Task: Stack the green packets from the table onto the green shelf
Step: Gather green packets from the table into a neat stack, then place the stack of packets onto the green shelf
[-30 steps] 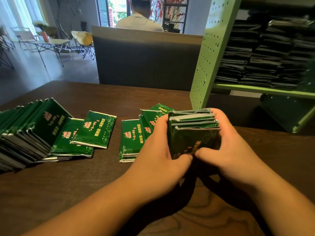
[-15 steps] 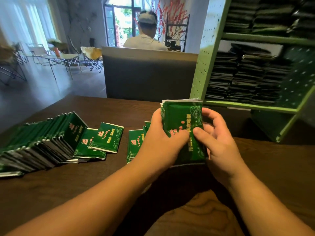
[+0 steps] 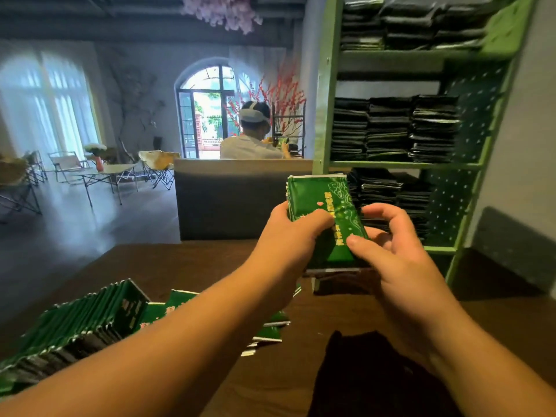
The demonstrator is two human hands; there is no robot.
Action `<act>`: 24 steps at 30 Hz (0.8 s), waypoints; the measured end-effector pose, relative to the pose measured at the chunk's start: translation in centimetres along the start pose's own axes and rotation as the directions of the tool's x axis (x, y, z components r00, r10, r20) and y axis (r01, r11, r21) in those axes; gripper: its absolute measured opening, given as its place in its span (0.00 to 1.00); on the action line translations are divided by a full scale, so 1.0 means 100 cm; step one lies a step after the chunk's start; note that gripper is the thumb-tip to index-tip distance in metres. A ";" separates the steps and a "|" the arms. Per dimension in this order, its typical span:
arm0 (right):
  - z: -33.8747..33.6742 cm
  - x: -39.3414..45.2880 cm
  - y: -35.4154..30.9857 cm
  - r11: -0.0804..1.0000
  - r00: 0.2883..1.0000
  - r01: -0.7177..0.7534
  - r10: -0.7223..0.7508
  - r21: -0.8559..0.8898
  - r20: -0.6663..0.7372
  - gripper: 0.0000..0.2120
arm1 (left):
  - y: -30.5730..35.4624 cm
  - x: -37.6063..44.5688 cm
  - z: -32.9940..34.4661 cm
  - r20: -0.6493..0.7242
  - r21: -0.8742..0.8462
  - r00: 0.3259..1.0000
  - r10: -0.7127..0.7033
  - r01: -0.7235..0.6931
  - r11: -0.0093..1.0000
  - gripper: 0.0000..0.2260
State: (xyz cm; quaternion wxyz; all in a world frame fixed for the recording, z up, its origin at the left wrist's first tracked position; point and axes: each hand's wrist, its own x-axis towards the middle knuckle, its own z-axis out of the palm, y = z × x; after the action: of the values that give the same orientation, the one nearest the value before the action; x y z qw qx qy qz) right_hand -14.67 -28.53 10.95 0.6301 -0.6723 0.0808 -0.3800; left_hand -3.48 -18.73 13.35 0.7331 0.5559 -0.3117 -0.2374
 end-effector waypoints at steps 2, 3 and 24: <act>-0.008 0.006 -0.013 1.000 1.000 0.021 -0.021 -0.014 -0.007 0.19 | 0.015 0.005 0.011 0.032 0.001 0.999 -0.013 0.013 1.000 0.05; -0.008 0.008 -0.016 1.000 1.000 0.019 -0.019 -0.020 0.002 0.20 | 0.018 0.008 0.013 0.031 0.003 0.999 -0.027 0.027 1.000 0.04; -0.043 0.130 -0.140 0.999 0.945 -0.024 0.038 0.049 -0.324 0.13 | 0.094 0.050 0.034 0.027 0.119 1.000 0.008 -0.011 0.993 0.21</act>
State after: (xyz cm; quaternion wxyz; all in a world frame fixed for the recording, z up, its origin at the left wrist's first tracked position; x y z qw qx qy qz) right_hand -13.41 -36.79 28.61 0.6287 -0.5853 0.1856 -0.4771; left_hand -2.47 -21.88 24.00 0.6956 0.5938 -0.3377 -0.2224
